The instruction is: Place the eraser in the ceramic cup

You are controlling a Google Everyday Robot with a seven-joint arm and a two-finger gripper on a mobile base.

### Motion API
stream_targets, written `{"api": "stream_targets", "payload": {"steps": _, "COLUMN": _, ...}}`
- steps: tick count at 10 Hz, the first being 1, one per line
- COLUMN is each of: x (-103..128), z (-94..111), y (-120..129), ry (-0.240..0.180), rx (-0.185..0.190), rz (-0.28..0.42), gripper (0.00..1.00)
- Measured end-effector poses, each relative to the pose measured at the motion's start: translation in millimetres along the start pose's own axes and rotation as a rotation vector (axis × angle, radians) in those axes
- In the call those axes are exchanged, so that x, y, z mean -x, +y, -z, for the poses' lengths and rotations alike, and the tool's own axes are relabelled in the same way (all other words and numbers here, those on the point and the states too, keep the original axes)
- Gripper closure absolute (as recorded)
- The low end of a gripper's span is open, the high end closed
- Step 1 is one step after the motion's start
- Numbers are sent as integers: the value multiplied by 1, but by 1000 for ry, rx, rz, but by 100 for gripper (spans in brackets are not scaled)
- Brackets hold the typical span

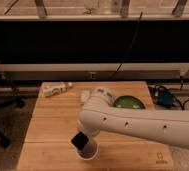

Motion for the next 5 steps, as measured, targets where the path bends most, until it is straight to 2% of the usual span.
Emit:
{"api": "stream_targets", "payload": {"steps": 1, "x": 6, "z": 1, "y": 6, "ry": 2, "rx": 1, "rz": 8, "gripper": 68}}
{"api": "stream_targets", "payload": {"steps": 3, "x": 9, "z": 1, "y": 11, "ry": 4, "rx": 2, "rz": 10, "gripper": 52}}
{"api": "stream_targets", "payload": {"steps": 5, "x": 13, "z": 0, "y": 17, "ry": 5, "rx": 6, "rz": 11, "gripper": 28}}
